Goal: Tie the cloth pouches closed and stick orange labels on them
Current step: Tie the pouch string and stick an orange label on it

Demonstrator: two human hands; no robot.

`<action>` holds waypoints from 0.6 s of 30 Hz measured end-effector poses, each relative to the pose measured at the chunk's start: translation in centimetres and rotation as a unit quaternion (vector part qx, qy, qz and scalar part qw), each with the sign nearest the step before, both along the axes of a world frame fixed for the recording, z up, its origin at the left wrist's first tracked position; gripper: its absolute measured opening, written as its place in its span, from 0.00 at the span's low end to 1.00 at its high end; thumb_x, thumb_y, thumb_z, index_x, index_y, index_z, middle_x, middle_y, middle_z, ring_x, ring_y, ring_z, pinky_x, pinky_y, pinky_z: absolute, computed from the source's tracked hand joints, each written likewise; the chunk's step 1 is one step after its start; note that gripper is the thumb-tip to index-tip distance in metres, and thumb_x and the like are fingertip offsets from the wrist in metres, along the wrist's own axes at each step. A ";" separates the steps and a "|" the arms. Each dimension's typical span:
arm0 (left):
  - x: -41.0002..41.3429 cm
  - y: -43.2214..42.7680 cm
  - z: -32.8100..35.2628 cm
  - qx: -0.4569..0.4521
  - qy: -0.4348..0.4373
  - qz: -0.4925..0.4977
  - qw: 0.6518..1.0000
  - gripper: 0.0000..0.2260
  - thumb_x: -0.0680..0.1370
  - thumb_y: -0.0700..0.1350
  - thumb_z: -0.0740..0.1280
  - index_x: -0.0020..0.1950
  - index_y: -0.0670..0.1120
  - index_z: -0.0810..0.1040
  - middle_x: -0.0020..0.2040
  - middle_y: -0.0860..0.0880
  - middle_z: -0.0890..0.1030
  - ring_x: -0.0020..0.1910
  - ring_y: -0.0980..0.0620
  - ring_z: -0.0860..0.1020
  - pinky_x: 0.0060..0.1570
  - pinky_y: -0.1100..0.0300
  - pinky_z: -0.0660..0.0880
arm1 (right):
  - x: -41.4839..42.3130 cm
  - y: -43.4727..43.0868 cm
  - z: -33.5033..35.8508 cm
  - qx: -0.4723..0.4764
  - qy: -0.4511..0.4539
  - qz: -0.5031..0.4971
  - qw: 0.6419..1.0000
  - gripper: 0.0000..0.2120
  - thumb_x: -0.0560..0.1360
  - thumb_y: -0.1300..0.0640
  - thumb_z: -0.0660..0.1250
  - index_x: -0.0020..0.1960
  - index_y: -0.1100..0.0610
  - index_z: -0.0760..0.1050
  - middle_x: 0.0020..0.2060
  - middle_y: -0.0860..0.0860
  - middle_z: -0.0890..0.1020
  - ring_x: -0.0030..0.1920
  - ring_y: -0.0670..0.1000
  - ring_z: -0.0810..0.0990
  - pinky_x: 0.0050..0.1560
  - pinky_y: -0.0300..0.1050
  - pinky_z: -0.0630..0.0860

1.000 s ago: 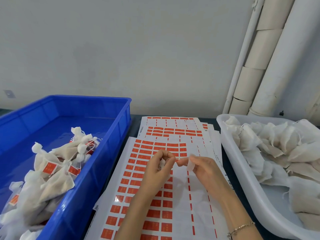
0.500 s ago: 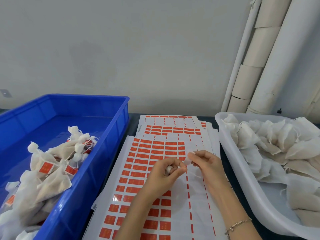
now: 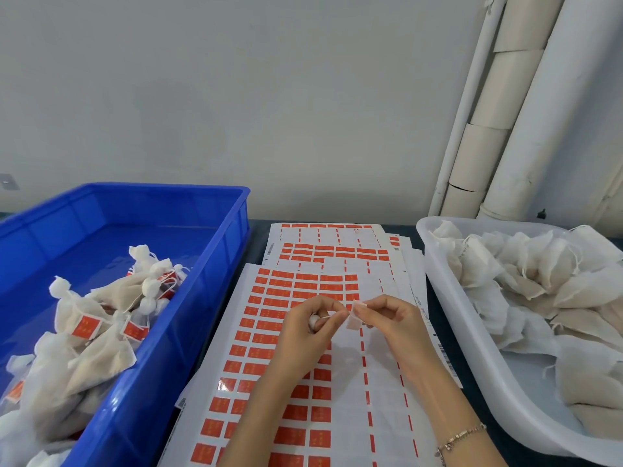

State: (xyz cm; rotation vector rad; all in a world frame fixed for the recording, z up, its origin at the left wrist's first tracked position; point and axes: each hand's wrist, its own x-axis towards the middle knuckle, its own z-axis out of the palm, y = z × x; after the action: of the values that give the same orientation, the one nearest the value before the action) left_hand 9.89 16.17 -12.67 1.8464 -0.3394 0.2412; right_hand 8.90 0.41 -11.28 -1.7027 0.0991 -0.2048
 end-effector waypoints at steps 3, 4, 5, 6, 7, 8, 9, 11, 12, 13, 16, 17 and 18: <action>0.1 0.0 -0.1 0.005 0.004 0.010 1.000 0.01 0.75 0.50 0.70 0.44 0.57 0.79 0.38 0.57 0.79 0.38 0.54 0.78 0.37 0.67 0.78 | -0.1 0.0 0.1 0.002 -0.003 0.006 1.000 0.04 0.71 0.54 0.74 0.42 0.52 0.81 0.37 0.41 0.84 0.41 0.38 0.81 0.33 0.26 0.73; 0.1 0.0 -0.1 0.008 0.005 0.011 1.000 0.02 0.75 0.50 0.69 0.44 0.57 0.79 0.38 0.58 0.79 0.39 0.54 0.78 0.37 0.67 0.78 | -0.1 0.0 0.1 0.003 -0.004 0.007 1.000 0.03 0.71 0.54 0.74 0.42 0.52 0.81 0.37 0.40 0.84 0.41 0.38 0.81 0.32 0.25 0.73; 0.1 0.0 -0.1 0.010 0.005 0.012 1.000 0.02 0.75 0.50 0.70 0.44 0.58 0.79 0.38 0.58 0.79 0.39 0.54 0.78 0.37 0.67 0.78 | -0.1 0.0 0.1 0.003 -0.004 0.007 1.000 0.04 0.71 0.54 0.74 0.42 0.52 0.80 0.37 0.40 0.84 0.41 0.38 0.81 0.32 0.26 0.73; 0.1 0.0 -0.1 0.012 0.005 0.011 1.000 0.02 0.75 0.50 0.70 0.44 0.58 0.79 0.38 0.59 0.79 0.39 0.54 0.78 0.37 0.68 0.77 | -0.1 0.0 0.2 0.001 -0.003 0.005 1.000 0.04 0.71 0.53 0.74 0.42 0.52 0.80 0.37 0.40 0.84 0.41 0.38 0.81 0.32 0.26 0.73; 0.1 0.0 0.0 0.014 0.003 0.008 1.000 0.03 0.75 0.50 0.70 0.44 0.58 0.79 0.39 0.59 0.79 0.38 0.55 0.78 0.37 0.69 0.77 | -0.1 0.0 0.1 -0.001 -0.003 0.005 1.000 0.04 0.70 0.53 0.74 0.42 0.52 0.80 0.37 0.40 0.84 0.42 0.38 0.81 0.33 0.27 0.73; 0.0 0.0 0.0 0.017 0.002 0.003 1.000 0.03 0.75 0.50 0.70 0.45 0.59 0.79 0.39 0.60 0.80 0.38 0.55 0.78 0.37 0.71 0.76 | -0.1 0.0 0.2 -0.001 -0.002 0.006 1.000 0.04 0.70 0.53 0.74 0.42 0.52 0.81 0.38 0.41 0.84 0.42 0.38 0.81 0.34 0.27 0.73; 0.0 0.0 0.1 0.020 0.001 -0.001 1.000 0.04 0.75 0.50 0.70 0.45 0.60 0.79 0.39 0.62 0.80 0.39 0.56 0.78 0.38 0.72 0.75 | -0.1 -0.1 0.1 0.001 -0.002 0.009 1.000 0.04 0.70 0.53 0.74 0.42 0.52 0.81 0.38 0.41 0.84 0.42 0.39 0.82 0.34 0.28 0.73; 0.0 0.0 0.3 0.024 0.001 -0.007 1.000 0.03 0.75 0.51 0.70 0.45 0.60 0.79 0.38 0.65 0.80 0.42 0.62 0.78 0.40 0.74 0.74 | -0.1 0.0 0.2 0.005 -0.001 0.015 1.000 0.04 0.70 0.53 0.74 0.42 0.52 0.81 0.38 0.42 0.84 0.42 0.39 0.82 0.35 0.28 0.74; -0.1 0.0 0.3 0.023 0.001 -0.007 1.000 0.03 0.75 0.50 0.70 0.45 0.60 0.80 0.38 0.65 0.80 0.43 0.64 0.78 0.41 0.75 0.73 | -0.2 0.1 0.2 0.005 0.000 0.018 1.000 0.04 0.70 0.53 0.74 0.43 0.52 0.81 0.38 0.42 0.84 0.42 0.39 0.82 0.37 0.29 0.74; -0.1 0.0 0.3 0.021 0.001 -0.006 1.000 0.02 0.75 0.50 0.70 0.45 0.58 0.81 0.39 0.65 0.80 0.44 0.64 0.78 0.41 0.75 0.73 | -0.2 0.1 0.2 0.007 0.001 0.023 1.000 0.04 0.70 0.53 0.74 0.43 0.52 0.81 0.38 0.42 0.84 0.42 0.39 0.82 0.38 0.30 0.73; -0.1 0.0 0.2 0.012 0.000 -0.004 1.000 0.02 0.75 0.49 0.70 0.45 0.56 0.81 0.39 0.62 0.81 0.43 0.63 0.79 0.39 0.74 0.74 | -0.4 0.1 0.2 0.017 0.011 0.043 0.999 0.10 0.67 0.47 0.75 0.45 0.50 0.82 0.41 0.41 0.84 0.44 0.39 0.82 0.43 0.34 0.75; -0.2 0.0 0.3 0.010 0.001 0.000 1.000 0.02 0.75 0.50 0.70 0.45 0.56 0.81 0.39 0.62 0.81 0.43 0.63 0.79 0.39 0.74 0.74 | -0.3 0.1 0.2 0.025 0.015 0.052 0.998 0.13 0.65 0.44 0.74 0.46 0.48 0.82 0.43 0.40 0.84 0.46 0.38 0.81 0.45 0.35 0.76; -0.3 -0.1 0.4 0.007 0.001 0.005 1.000 0.01 0.75 0.50 0.70 0.44 0.56 0.81 0.39 0.62 0.81 0.43 0.63 0.79 0.39 0.73 0.74 | -0.4 0.1 0.2 0.032 0.016 0.063 0.997 0.15 0.63 0.42 0.74 0.48 0.45 0.81 0.45 0.38 0.84 0.48 0.37 0.81 0.48 0.36 0.77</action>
State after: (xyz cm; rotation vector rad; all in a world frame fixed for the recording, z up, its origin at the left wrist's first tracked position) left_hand 9.63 16.04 -12.32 1.8618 -0.3310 0.2455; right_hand 8.54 0.54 -11.06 -1.6432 0.0221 -0.0800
